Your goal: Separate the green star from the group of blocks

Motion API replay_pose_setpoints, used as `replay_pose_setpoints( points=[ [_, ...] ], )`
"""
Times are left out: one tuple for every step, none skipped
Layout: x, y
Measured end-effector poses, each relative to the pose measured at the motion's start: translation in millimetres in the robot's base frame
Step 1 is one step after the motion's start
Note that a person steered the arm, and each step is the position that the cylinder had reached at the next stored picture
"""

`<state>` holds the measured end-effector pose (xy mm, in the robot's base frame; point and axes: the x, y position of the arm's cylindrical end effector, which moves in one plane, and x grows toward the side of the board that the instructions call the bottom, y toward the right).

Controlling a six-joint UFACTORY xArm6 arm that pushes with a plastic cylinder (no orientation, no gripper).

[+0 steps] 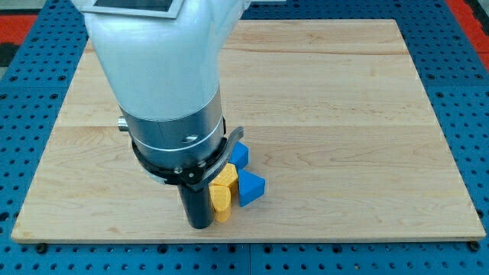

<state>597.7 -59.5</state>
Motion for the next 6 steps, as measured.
replay_pose_setpoints(
  points=[
    [-4, -36],
    [-30, -107],
    [-85, -179],
    [-162, -225],
    [-279, -240],
    [-395, -242]
  ],
)
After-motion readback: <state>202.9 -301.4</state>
